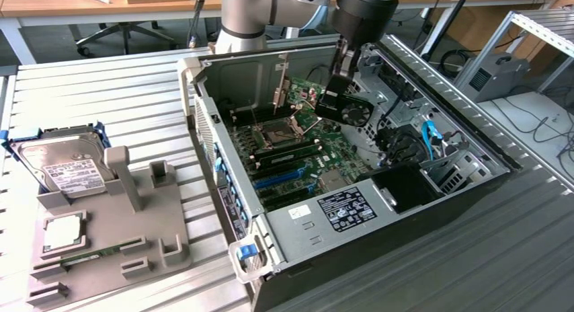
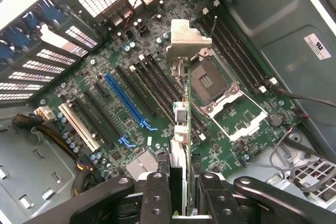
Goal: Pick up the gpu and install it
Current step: 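Insert the gpu into the slot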
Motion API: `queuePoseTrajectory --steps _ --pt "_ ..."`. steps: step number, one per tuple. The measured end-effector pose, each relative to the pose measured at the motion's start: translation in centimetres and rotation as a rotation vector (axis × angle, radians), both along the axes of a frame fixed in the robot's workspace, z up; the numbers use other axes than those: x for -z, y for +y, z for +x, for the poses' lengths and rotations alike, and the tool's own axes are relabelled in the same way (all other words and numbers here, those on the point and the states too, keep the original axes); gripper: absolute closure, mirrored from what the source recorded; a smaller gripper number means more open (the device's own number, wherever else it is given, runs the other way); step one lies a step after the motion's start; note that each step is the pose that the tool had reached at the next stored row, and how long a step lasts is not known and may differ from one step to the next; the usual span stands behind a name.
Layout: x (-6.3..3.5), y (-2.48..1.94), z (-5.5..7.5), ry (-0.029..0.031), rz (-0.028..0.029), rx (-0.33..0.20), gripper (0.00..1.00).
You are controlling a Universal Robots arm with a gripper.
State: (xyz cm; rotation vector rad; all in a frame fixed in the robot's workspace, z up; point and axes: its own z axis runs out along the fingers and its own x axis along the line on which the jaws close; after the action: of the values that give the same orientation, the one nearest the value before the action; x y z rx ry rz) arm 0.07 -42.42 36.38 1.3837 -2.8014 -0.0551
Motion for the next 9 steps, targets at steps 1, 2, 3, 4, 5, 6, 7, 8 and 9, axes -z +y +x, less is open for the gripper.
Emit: queuePoseTrajectory --steps 1,2,3,4,5,6,7,8,9 --pt "0.00 0.00 0.00 0.0000 0.0000 -0.001 0.74" --pt "0.00 0.00 0.00 0.0000 -0.0001 -0.004 0.74" --pt "0.00 0.00 0.00 0.0000 0.0000 -0.006 0.74" --pt "0.00 0.00 0.00 0.0000 -0.0001 -0.008 0.74" --pt "0.00 0.00 0.01 0.0000 -0.0001 -0.009 0.74" --pt "0.00 0.00 0.01 0.0000 0.0000 -0.011 0.74" --pt "0.00 0.00 0.01 0.0000 0.0000 -0.014 0.74" --pt "0.00 0.00 0.01 0.0000 0.0000 -0.015 0.74" --pt "0.00 0.00 0.01 0.0000 -0.0001 -0.017 0.74"
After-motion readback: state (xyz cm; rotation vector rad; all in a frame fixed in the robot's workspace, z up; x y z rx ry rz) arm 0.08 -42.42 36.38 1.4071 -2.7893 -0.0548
